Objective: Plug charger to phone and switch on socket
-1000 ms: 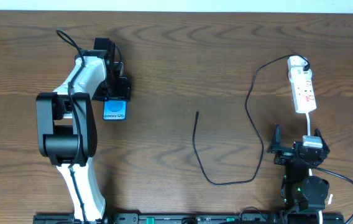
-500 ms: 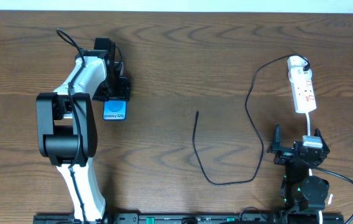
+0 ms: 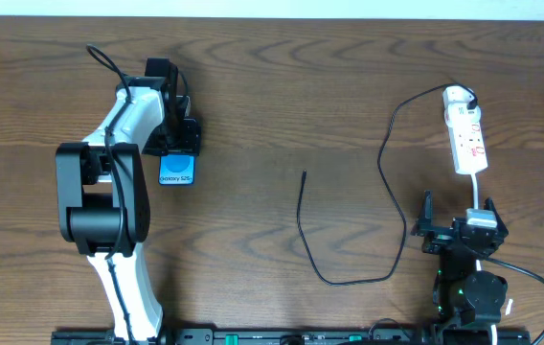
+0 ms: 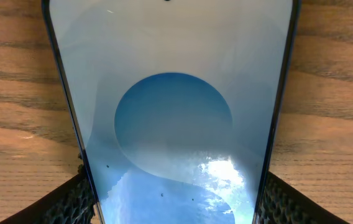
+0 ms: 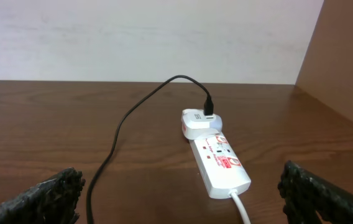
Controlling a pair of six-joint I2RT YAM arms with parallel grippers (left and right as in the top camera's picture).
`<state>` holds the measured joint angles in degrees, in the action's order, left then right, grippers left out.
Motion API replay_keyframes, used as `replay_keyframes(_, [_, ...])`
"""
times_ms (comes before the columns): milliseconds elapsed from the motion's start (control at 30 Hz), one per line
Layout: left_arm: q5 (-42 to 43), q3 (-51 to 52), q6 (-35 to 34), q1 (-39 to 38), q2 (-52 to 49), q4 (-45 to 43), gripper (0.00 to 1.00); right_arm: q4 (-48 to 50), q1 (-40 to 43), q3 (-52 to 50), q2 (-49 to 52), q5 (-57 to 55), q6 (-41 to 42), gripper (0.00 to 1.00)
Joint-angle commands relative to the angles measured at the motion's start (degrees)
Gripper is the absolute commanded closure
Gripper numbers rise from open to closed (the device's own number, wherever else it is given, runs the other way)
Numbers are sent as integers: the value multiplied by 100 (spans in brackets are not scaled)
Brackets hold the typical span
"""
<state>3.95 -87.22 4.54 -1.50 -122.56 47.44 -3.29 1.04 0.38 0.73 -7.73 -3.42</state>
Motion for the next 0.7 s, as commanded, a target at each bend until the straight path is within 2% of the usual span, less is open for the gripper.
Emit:
replay_keyframes(0, [-11,232,20,17,-175,20,48,-22,-48,-7,-35,-31,-50,1])
replay_keyframes(100, [-11,232,20,17,-175,20,58,-24,-48,-7,-35,-31,-50,1])
replay_keyframes(300, [-11,232,20,17,-175,20,92,-24,-48,-7,-35,-31,-50,1])
replay_keyframes(667, [-11,229,39,17,-173,24,93,-24,-48,-7,-35,-31,-50,1])
